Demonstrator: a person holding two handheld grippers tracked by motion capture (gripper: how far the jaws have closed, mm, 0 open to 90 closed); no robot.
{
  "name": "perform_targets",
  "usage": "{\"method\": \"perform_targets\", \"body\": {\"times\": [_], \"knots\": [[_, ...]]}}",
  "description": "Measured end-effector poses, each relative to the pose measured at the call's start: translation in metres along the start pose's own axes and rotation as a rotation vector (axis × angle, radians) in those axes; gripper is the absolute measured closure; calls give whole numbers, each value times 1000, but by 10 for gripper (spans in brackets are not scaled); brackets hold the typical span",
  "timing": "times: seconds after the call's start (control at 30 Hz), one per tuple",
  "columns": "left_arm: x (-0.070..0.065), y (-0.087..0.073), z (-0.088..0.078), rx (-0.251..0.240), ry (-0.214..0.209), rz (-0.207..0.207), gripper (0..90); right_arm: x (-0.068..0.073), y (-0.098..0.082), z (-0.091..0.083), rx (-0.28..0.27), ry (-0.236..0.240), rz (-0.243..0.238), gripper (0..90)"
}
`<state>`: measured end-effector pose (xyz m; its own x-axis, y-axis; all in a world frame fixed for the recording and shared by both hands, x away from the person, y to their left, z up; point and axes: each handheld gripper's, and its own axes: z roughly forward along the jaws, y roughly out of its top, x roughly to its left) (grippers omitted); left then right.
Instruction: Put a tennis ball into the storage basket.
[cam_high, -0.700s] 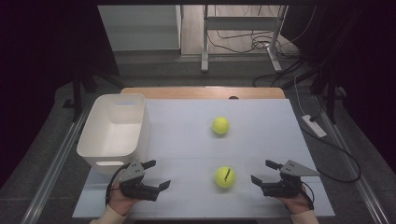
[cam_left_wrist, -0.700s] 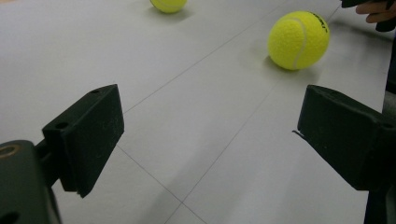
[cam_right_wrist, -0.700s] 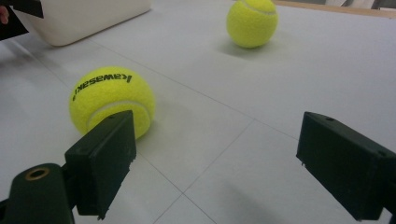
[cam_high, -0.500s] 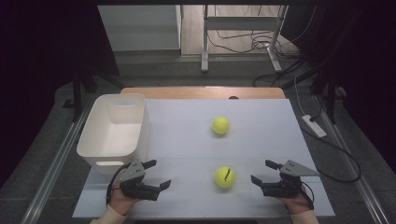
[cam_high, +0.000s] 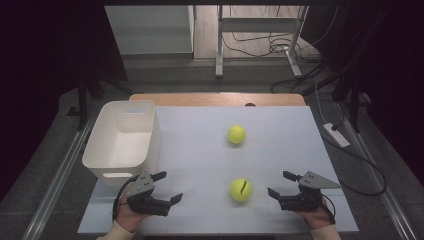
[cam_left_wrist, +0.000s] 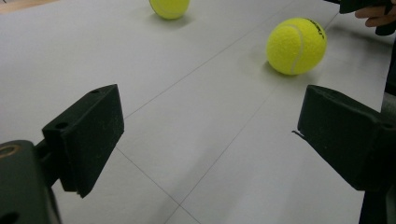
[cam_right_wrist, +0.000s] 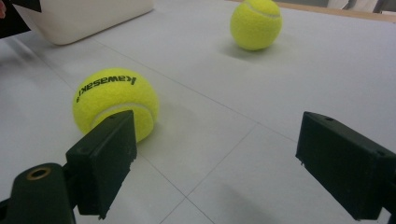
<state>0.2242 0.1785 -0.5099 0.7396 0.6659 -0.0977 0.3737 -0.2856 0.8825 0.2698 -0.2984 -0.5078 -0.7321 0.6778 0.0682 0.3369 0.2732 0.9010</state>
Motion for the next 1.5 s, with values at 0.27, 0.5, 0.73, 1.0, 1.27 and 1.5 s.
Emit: {"method": "perform_targets", "body": {"times": [0.27,0.5,0.73,1.0,1.27,1.5], "knots": [[0,1,1,8,-5,-9,79,0,0,0,-1,0,5,123],[1,5,3,19,-8,-23,74,-1,1,-1,-7,-5,13,123],[-4,8,9,49,-20,-18,70,-1,1,-1,-5,-7,12,123],[-5,11,13,61,-33,-11,68,-1,0,0,1,-6,6,123],[-10,20,20,71,-40,-1,68,-2,1,1,-3,-6,2,124],[-13,26,26,60,-44,6,70,-2,2,0,-7,-9,13,124]]}}
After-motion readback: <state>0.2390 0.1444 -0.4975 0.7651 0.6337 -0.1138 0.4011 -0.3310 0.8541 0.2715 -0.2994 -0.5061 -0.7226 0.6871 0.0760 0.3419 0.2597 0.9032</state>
